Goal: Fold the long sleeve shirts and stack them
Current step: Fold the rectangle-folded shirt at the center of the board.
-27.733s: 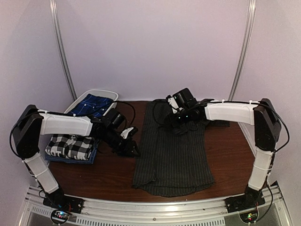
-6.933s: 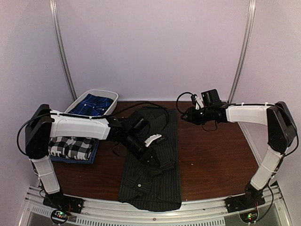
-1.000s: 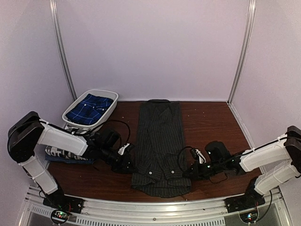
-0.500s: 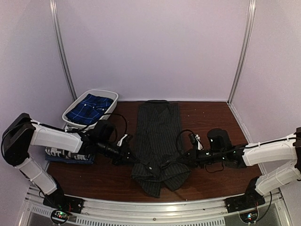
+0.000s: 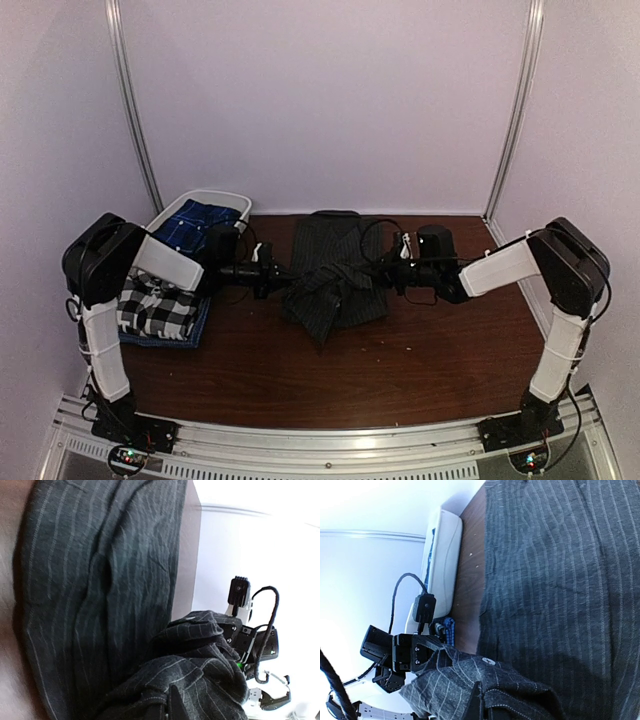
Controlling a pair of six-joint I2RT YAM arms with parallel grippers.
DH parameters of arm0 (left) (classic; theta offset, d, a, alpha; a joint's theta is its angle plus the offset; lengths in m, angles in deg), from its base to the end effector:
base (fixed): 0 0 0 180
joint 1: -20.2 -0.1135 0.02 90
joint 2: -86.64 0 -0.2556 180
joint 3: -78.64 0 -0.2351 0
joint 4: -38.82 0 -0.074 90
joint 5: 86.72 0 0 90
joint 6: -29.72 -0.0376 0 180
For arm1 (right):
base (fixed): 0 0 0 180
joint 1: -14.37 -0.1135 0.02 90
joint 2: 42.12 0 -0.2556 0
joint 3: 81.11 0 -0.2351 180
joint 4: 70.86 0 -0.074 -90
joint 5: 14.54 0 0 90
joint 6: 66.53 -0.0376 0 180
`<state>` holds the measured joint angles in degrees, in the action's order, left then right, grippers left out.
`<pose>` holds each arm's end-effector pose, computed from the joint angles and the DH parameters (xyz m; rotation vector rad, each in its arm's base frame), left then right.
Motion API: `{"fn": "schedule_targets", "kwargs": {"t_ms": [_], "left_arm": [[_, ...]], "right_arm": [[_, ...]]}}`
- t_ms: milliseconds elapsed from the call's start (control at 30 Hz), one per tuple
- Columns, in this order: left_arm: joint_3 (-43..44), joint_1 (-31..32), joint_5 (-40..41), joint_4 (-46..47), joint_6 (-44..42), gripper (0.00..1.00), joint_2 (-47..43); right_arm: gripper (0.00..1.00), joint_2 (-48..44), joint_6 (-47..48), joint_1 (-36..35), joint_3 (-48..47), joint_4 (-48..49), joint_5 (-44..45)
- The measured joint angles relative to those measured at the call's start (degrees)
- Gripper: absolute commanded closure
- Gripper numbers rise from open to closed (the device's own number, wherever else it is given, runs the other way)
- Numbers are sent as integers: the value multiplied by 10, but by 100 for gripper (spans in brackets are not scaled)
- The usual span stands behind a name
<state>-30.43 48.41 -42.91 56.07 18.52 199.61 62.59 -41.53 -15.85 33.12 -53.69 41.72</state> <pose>0.3266 -0.2060 0.1495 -0.4318 2.4396 -1.8353 0.3053 0.2020 0.1739 0.2297 2.2685 1.5741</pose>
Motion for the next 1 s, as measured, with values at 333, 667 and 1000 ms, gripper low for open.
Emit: {"fn": "schedule_targets", "kwargs": {"t_ms": [333,667,1000], "left_arm": [[63,-14,12,8,13,100,99],[64,-19,57,-71,-50,56,84],[96,-20,112,-179,-158,38,19]], "right_arm": [[100,80,-17,34,3,30,3],[68,67,-22,47,38,47,11],[25,20,48,55,17,-26,13]]}}
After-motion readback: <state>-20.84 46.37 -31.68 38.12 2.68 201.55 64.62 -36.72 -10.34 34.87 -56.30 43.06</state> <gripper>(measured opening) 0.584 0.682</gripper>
